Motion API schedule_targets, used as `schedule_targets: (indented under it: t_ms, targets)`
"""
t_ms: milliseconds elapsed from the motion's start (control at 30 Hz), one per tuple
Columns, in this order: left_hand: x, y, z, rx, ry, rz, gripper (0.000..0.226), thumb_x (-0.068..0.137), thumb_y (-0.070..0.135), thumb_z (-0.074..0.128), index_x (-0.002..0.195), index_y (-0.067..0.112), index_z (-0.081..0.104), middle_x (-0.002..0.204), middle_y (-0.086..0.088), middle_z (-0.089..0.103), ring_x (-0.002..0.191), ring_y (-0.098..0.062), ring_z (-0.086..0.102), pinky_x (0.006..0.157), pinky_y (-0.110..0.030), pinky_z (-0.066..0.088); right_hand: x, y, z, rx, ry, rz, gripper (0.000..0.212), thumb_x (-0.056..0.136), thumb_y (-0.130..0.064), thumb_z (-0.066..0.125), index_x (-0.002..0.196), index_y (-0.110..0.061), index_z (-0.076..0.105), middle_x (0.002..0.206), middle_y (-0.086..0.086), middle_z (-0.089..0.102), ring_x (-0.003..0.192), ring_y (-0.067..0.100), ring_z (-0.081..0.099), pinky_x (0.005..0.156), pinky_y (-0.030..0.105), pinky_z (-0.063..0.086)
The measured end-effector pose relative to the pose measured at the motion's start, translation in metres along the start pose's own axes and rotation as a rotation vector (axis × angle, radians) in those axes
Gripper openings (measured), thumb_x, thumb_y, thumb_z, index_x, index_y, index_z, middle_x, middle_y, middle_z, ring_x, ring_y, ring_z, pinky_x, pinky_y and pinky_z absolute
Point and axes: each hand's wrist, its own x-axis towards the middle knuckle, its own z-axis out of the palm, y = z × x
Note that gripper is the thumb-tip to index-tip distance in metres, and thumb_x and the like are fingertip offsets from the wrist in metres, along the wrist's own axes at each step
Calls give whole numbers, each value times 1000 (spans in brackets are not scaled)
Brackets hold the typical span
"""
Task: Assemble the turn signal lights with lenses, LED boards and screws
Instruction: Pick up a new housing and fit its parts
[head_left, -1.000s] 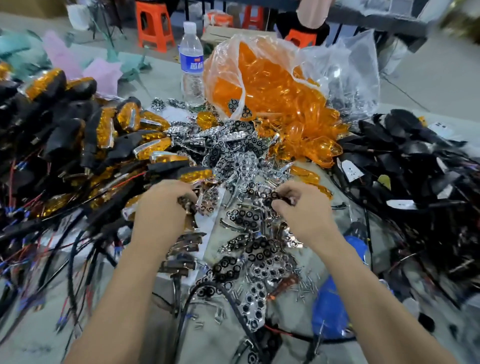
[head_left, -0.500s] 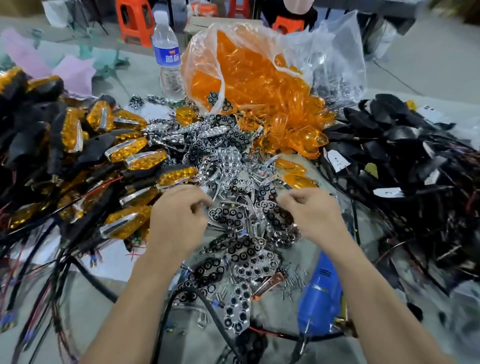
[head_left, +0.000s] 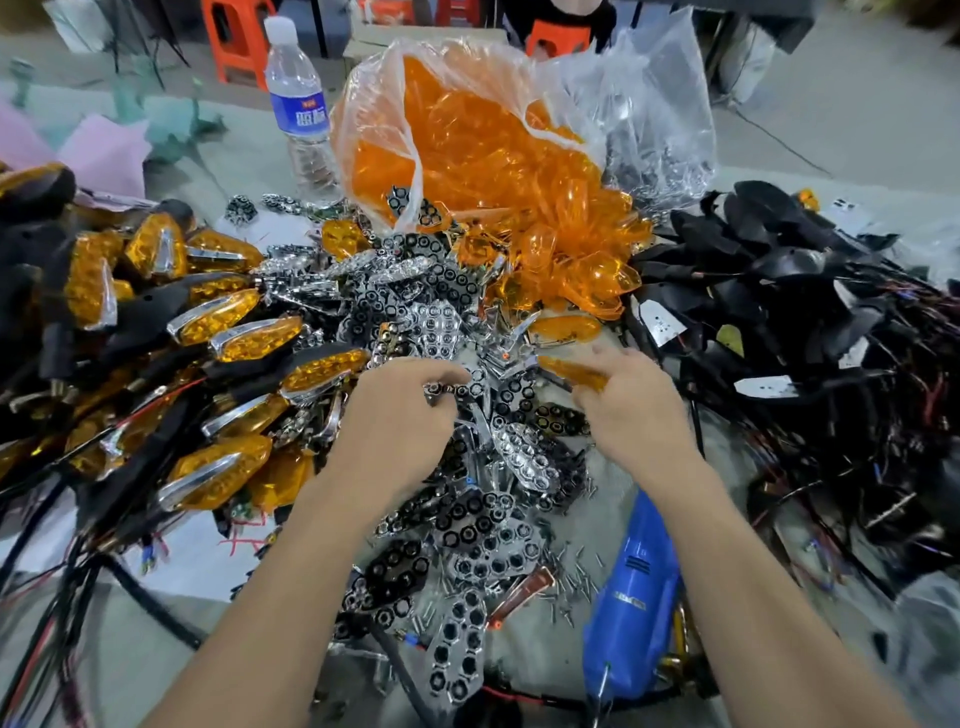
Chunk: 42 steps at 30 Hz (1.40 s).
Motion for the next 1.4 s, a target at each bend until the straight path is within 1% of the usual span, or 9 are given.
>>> schedule_targets:
  t_ms: [133, 233, 367, 467, 567, 667, 900, 1167, 1400]
  targets:
    - [-4, 15, -1, -340, -138, -27, 33, 96, 27, 71, 126, 42, 72, 113, 25, 73, 101, 11, 65, 98, -26, 51, -32, -24, -10, 490, -204, 49, 6, 95, -25, 70, 94, -22, 76, 74, -4, 76, 67, 15, 69, 70, 36, 56]
    - [-11, 31, 3, -643, -361, -95, 27, 102, 22, 63, 124, 36, 71, 116, 8, 75, 109, -10, 69, 92, -28, 54, -53, -41, -11, 751, -396, 13, 7, 96, -20, 69, 97, -19, 76, 84, 5, 79, 72, 27, 74, 69, 43, 57]
    - [-18, 35, 6, -956, -230, -242, 21, 101, 7, 59, 107, 19, 76, 105, -5, 80, 104, -23, 75, 90, -38, 58, -51, -34, -12, 572, -337, 28, 8, 92, -35, 75, 91, -29, 79, 84, -6, 79, 73, 16, 72, 74, 37, 58]
    - [-18, 27, 1, -997, -117, -347, 16, 100, 15, 61, 115, 16, 68, 101, -4, 81, 95, -21, 78, 80, -38, 61, -23, -16, -16, 367, -97, 74, 14, 95, -24, 70, 99, -36, 78, 100, -13, 80, 75, 1, 71, 71, 22, 57]
    - [-22, 21, -1, -973, -72, -384, 18, 101, 17, 62, 118, 11, 62, 100, -5, 81, 93, -23, 78, 71, -35, 63, 14, -2, -11, 12, -125, 103, 31, 98, -11, 62, 120, -28, 75, 113, -1, 76, 95, 17, 71, 86, 35, 60]
    - [-27, 17, -1, -880, -102, -399, 12, 96, 18, 69, 107, 14, 74, 102, -4, 80, 95, -25, 78, 74, -37, 63, 28, -5, 4, -2, -183, 24, 22, 93, -16, 75, 113, -23, 78, 93, -9, 69, 69, 8, 62, 70, 26, 52]
    - [-32, 9, -8, -909, -89, -455, 12, 94, 14, 71, 94, 21, 81, 100, -7, 81, 93, -24, 78, 75, -36, 62, 20, -13, 9, -181, -14, 5, 15, 86, -1, 66, 79, -11, 74, 81, 8, 74, 76, 26, 69, 67, 36, 59]
    - [-42, 24, -6, -829, -152, -400, 12, 96, 4, 66, 102, 11, 74, 96, -9, 81, 90, -27, 78, 77, -39, 64, -47, -33, -19, 396, 99, 33, 20, 83, -14, 76, 76, -30, 66, 71, -10, 73, 58, 2, 63, 55, 18, 51]
    - [-61, 42, -2, -816, -133, -300, 18, 95, 2, 69, 95, 18, 78, 86, -3, 80, 77, -15, 77, 61, -20, 58, -106, -55, -14, 864, 168, 65, 38, 79, -3, 87, 84, -41, 82, 82, -13, 79, 81, 11, 77, 78, 38, 64]
